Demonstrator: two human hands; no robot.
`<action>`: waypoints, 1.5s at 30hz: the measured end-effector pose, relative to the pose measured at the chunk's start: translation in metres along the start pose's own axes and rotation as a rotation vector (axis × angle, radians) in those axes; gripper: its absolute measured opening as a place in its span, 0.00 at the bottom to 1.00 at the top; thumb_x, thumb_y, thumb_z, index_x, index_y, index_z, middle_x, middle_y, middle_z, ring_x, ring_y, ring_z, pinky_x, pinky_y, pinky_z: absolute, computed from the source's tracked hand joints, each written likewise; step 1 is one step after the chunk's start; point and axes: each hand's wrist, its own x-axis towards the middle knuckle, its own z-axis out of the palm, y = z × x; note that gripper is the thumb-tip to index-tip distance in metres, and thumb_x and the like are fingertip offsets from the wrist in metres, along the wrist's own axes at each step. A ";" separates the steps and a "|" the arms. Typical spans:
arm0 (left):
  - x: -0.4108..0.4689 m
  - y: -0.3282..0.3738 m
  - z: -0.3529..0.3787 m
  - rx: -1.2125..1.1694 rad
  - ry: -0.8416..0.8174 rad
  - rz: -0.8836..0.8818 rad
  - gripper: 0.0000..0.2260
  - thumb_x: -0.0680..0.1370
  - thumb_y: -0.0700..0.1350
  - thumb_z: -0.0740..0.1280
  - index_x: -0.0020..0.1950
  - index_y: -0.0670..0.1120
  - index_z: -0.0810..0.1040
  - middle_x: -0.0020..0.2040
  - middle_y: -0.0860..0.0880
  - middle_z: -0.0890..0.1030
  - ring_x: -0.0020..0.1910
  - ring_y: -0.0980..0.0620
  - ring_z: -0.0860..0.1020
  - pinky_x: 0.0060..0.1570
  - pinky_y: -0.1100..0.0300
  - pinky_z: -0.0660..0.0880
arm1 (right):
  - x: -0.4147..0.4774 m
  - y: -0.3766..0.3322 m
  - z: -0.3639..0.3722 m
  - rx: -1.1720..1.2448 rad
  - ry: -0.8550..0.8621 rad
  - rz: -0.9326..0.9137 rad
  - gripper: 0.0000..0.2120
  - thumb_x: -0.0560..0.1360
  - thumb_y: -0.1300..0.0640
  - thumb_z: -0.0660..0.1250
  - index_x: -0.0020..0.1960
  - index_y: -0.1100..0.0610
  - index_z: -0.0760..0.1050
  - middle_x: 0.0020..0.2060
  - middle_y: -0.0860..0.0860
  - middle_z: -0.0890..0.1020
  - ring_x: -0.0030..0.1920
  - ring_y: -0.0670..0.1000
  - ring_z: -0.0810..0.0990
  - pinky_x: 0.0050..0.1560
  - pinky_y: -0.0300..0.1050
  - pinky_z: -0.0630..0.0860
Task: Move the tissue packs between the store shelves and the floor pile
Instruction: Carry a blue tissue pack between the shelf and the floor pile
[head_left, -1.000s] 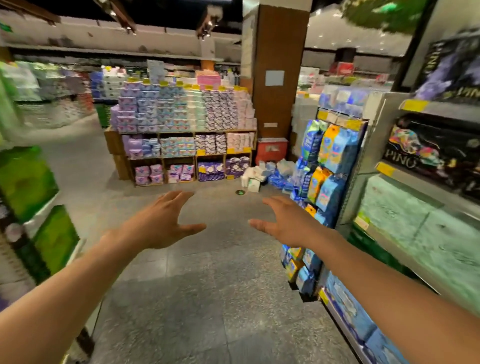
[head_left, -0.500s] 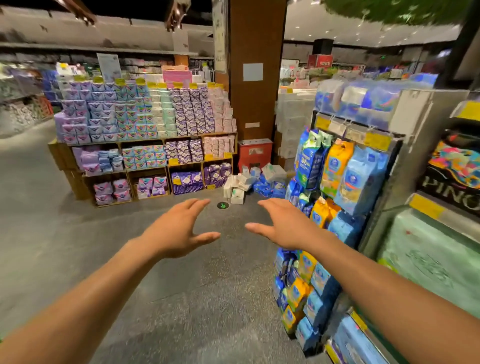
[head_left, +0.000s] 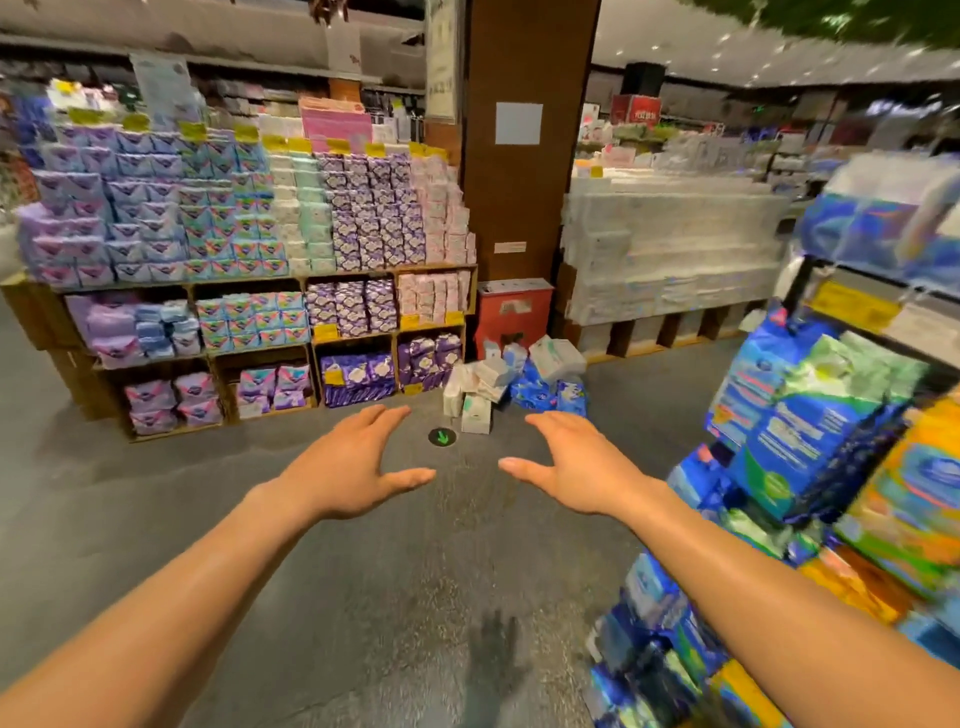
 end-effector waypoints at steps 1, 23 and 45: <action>0.027 -0.014 -0.005 0.002 -0.013 0.015 0.54 0.63 0.82 0.48 0.82 0.52 0.52 0.81 0.47 0.58 0.78 0.47 0.60 0.76 0.52 0.60 | 0.024 0.002 -0.001 0.020 0.000 0.020 0.42 0.76 0.28 0.59 0.80 0.53 0.59 0.78 0.53 0.64 0.78 0.55 0.61 0.75 0.59 0.64; 0.631 -0.096 0.020 -0.011 -0.102 0.232 0.43 0.73 0.72 0.62 0.82 0.52 0.53 0.81 0.49 0.58 0.78 0.48 0.59 0.75 0.55 0.59 | 0.549 0.253 -0.021 0.153 0.037 0.316 0.44 0.66 0.18 0.54 0.58 0.56 0.74 0.57 0.56 0.78 0.60 0.58 0.76 0.54 0.50 0.72; 1.210 -0.068 0.118 -0.118 -0.199 0.503 0.51 0.66 0.82 0.51 0.80 0.51 0.59 0.78 0.49 0.65 0.76 0.46 0.64 0.72 0.47 0.67 | 0.906 0.537 -0.090 0.166 0.027 0.556 0.28 0.79 0.43 0.68 0.74 0.56 0.70 0.71 0.56 0.74 0.69 0.56 0.73 0.68 0.48 0.68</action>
